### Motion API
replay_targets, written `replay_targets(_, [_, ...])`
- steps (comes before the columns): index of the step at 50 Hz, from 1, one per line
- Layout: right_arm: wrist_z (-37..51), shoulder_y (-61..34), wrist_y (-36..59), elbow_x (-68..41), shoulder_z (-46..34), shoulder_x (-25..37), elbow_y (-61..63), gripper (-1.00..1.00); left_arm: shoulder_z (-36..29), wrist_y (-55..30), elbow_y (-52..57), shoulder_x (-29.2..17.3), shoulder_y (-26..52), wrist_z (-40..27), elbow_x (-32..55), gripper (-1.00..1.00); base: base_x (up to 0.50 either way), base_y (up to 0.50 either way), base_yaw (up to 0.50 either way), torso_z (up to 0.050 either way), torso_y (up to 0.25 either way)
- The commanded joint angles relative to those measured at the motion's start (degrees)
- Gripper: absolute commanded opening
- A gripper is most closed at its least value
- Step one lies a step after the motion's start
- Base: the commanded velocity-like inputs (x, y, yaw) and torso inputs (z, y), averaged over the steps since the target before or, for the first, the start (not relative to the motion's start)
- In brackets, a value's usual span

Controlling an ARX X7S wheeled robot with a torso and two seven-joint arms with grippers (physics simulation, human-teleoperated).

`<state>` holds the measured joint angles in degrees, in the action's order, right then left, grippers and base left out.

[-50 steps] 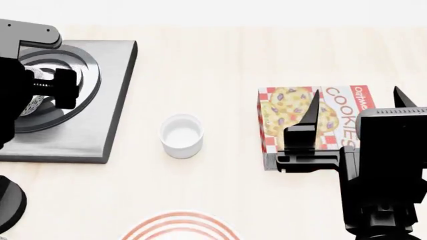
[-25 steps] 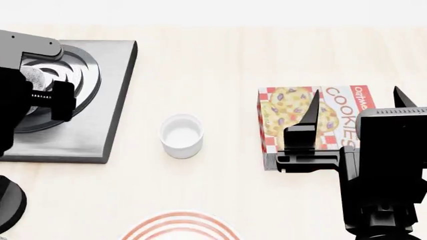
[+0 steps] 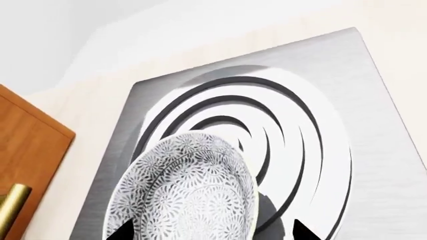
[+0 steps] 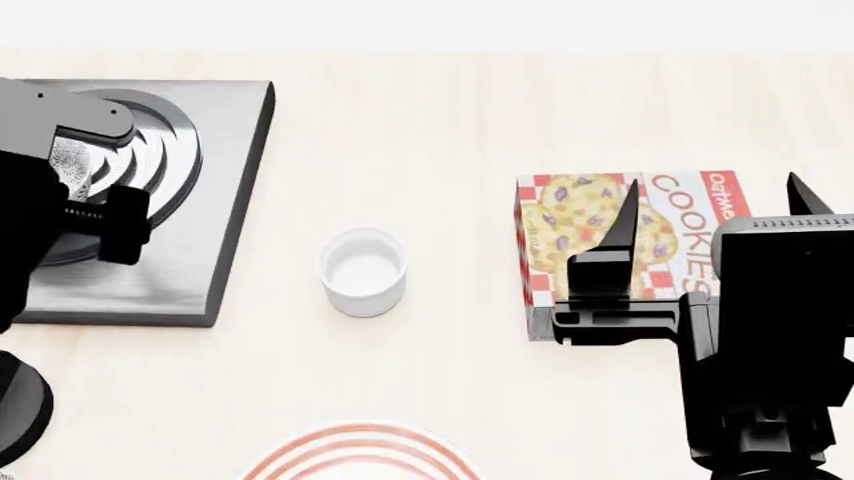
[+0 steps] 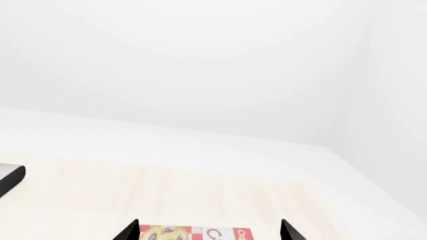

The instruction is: Pick the akita bowl on the stove and place it on the plate.

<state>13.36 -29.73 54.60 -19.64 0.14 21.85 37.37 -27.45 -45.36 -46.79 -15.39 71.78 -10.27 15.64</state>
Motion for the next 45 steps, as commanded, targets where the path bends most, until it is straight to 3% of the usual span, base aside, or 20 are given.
replay_targets(1, [0.2, 0.0, 0.0, -0.2, -0.1, 0.1, 0.0, 1.00, -0.5, -0.7, 0.5, -0.3, -0.6, 0.0, -0.1, 1.00, 0.00, 0.00, 0.00, 0.000, 0.000])
replay_targets(45, [0.8, -0.3, 0.3, -1.0, -0.3, 0.6, 0.0, 1.00, -1.9, 0.2, -1.2, -0.9, -0.1, 0.4, -1.0, 1.00, 0.00, 0.00, 0.00, 0.000, 0.000])
